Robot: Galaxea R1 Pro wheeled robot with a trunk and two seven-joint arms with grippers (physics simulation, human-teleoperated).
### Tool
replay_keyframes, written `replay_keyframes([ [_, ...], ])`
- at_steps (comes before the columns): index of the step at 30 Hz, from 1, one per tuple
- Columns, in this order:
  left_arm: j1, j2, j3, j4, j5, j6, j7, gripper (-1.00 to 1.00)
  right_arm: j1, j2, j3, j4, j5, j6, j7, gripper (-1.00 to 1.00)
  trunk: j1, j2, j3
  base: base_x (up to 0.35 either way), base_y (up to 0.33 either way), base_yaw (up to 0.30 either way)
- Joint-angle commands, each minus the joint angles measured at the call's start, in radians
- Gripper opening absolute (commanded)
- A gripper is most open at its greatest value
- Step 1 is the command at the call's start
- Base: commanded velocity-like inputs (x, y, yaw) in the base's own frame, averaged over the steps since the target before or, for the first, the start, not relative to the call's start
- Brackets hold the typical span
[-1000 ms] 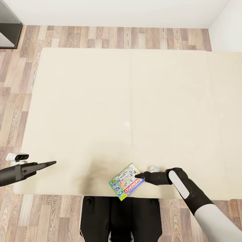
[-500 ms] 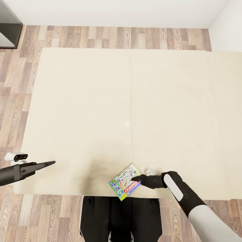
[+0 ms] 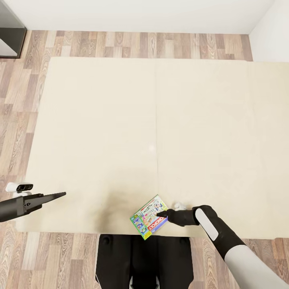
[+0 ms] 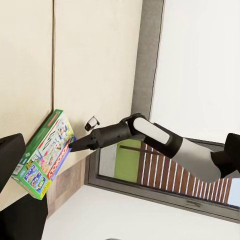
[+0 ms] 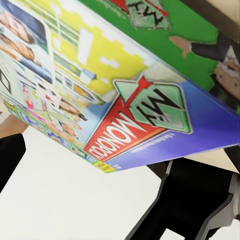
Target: Put all the toys in the child's room - the three board games (two on the bed and one on the table), the two jigsaw puzzles on the table, and the tennis ball on the table - inside the toy box on the table in the child's room.
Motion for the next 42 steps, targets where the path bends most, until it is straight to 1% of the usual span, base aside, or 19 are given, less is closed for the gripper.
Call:
replay_keyframes([
  [1,0.000,0.000,0.000,0.000,-0.001,0.011,-0.004,1.00,0.000,-0.001,0.002,0.001,0.007,0.001,0.007,1.00,0.001,-0.002,-0.001,0.000,0.000,0.000],
  [8,0.000,-0.001,0.000,0.000,0.000,0.011,-0.004,1.00,-0.001,0.004,0.000,0.006,0.008,0.002,0.007,1.00,0.001,-0.002,-0.001,0.000,0.000,0.000],
  [13,0.000,-0.001,0.000,0.000,0.000,0.011,-0.005,1.00,-0.002,0.025,0.000,0.006,0.008,0.002,0.008,1.00,0.001,-0.002,-0.001,0.000,0.000,0.000],
  [18,0.000,-0.001,0.000,0.000,0.000,0.011,-0.005,1.00,-0.002,0.038,0.000,0.006,0.008,0.002,0.007,1.00,0.001,-0.002,-0.001,0.000,0.000,0.000],
  [31,0.000,-0.001,0.000,0.000,0.000,0.011,-0.005,1.00,0.001,0.044,-0.001,0.003,0.007,0.003,0.007,1.00,0.001,-0.002,-0.001,0.000,0.000,0.000],
  [34,0.000,-0.001,0.000,0.000,0.000,0.011,-0.005,1.00,-0.002,0.055,-0.001,0.003,0.007,0.003,0.008,1.00,0.001,-0.002,-0.001,0.000,0.000,0.000],
  [36,0.000,0.000,0.000,0.000,0.000,0.011,-0.005,1.00,-0.005,0.070,0.000,0.004,0.008,0.003,0.008,1.00,0.001,-0.002,-0.001,0.000,0.000,0.000],
  [37,0.000,0.000,0.000,0.000,-0.001,0.011,-0.005,1.00,-0.009,0.085,0.001,0.005,0.008,0.003,0.008,1.00,0.001,-0.002,-0.001,0.000,0.000,0.000],
  [38,0.000,0.000,0.000,0.000,-0.001,0.011,-0.005,1.00,-0.012,0.091,0.001,0.005,0.008,0.003,0.008,1.00,0.001,-0.002,-0.001,0.000,0.000,0.000],
  [42,0.000,0.000,-0.001,0.000,0.000,0.011,-0.005,1.00,-0.041,0.105,0.001,0.006,0.008,0.003,0.007,1.00,0.001,-0.002,-0.001,0.000,0.000,0.000],
])
